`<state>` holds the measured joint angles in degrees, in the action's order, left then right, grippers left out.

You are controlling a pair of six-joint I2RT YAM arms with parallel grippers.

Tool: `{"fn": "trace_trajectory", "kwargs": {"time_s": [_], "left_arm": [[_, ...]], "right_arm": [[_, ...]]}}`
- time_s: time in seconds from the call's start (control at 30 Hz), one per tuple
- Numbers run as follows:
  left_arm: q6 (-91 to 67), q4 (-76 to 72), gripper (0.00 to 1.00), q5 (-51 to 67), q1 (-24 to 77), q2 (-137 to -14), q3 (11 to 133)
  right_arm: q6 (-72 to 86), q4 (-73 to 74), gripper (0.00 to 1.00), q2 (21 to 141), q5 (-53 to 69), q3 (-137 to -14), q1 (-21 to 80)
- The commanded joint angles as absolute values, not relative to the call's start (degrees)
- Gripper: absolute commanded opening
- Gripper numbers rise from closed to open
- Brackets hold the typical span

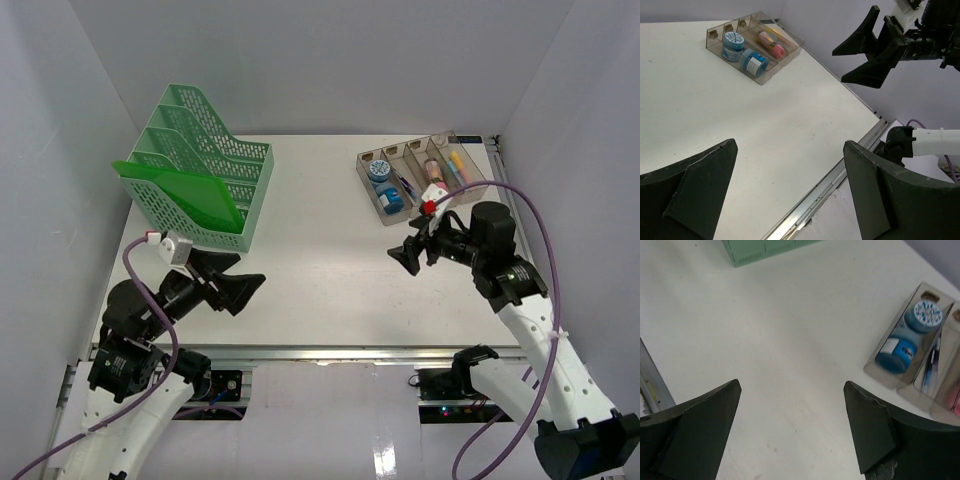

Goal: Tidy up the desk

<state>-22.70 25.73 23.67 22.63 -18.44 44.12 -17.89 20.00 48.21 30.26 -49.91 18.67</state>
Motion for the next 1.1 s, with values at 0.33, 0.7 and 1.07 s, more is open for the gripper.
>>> {"fn": "trace_trajectory", "kwargs": {"time_s": [0.33, 0.7, 1.07], "left_arm": [[-11.24, 18.00, 0.98, 26.39, 22.75, -17.49, 30.60], [-11.20, 18.73, 0.98, 24.89, 22.76, -12.73, 28.95], [-11.47, 19.07, 0.98, 24.08, 22.76, -15.43, 28.61]], "right_arm": [[-8.94, 18.48, 0.90, 38.93, 23.96, -33.78, 4.77], [-0.77, 12.88, 0.90, 31.12, 18.66, -28.74, -3.21], [1.32, 13.54, 0.90, 31.69, 15.24, -29.54, -3.82]]}}
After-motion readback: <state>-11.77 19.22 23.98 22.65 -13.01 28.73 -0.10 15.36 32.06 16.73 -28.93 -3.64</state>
